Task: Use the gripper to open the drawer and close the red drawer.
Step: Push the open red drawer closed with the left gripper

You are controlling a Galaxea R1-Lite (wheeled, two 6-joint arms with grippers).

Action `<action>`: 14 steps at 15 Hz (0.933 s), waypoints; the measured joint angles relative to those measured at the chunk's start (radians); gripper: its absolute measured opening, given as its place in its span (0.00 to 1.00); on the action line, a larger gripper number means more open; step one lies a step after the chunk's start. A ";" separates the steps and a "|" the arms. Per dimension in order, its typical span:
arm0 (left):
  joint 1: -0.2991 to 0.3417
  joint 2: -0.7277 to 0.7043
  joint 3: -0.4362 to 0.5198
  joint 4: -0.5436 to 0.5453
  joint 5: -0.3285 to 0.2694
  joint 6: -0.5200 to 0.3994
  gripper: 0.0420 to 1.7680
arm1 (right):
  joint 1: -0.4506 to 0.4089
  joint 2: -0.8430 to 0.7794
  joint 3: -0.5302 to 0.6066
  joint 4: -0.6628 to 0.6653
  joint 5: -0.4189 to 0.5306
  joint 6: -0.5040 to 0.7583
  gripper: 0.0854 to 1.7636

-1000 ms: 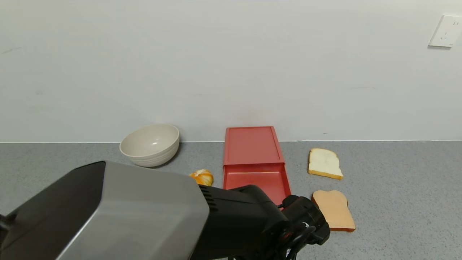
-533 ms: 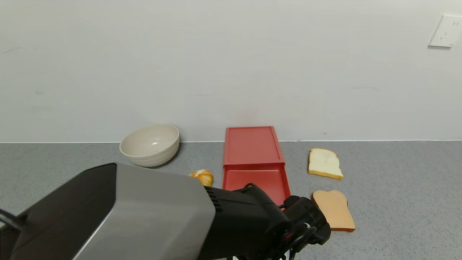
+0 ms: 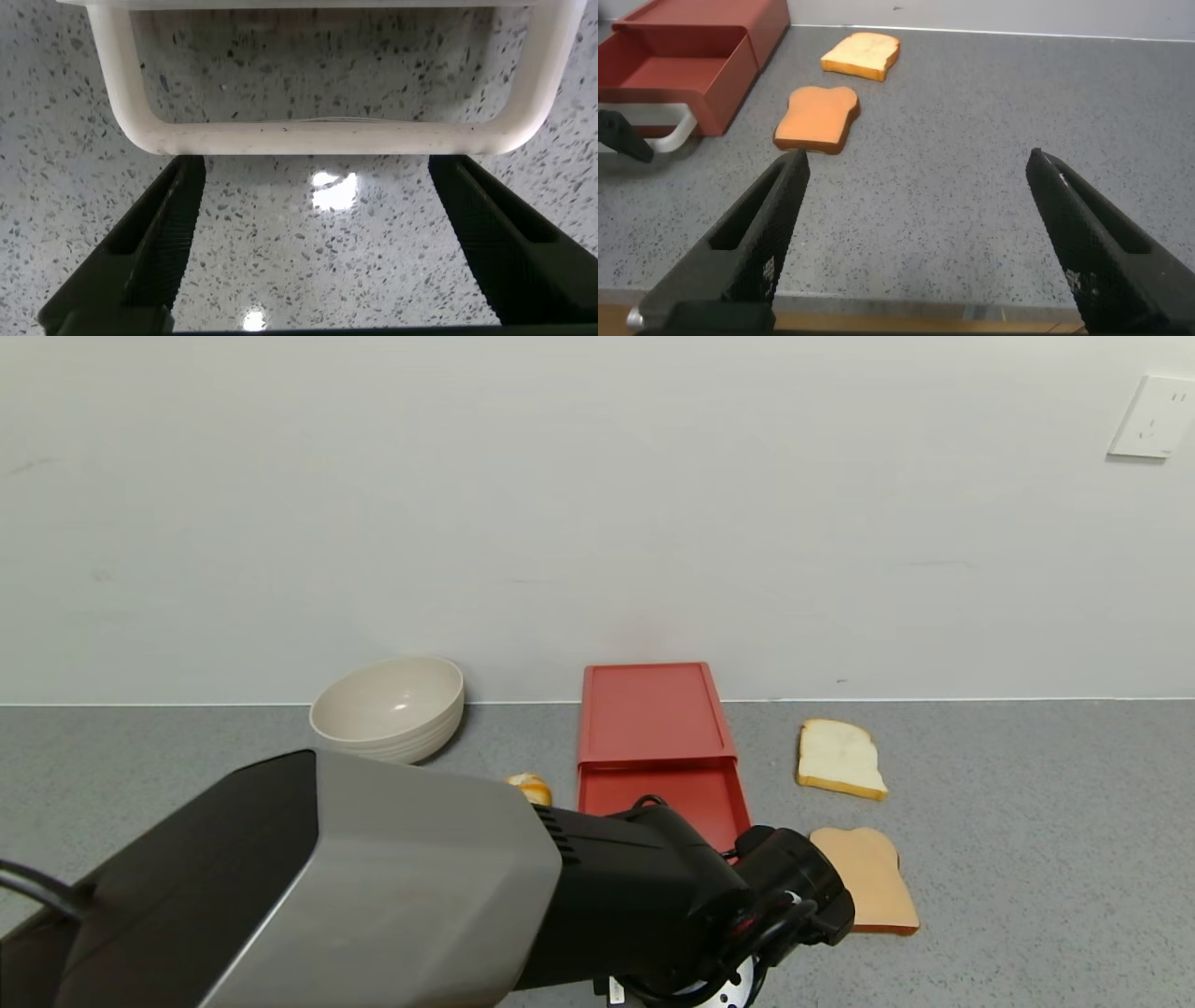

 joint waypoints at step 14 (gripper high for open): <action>0.081 0.048 -0.125 0.001 0.022 0.091 0.97 | 0.000 0.000 0.000 0.000 0.000 0.000 0.97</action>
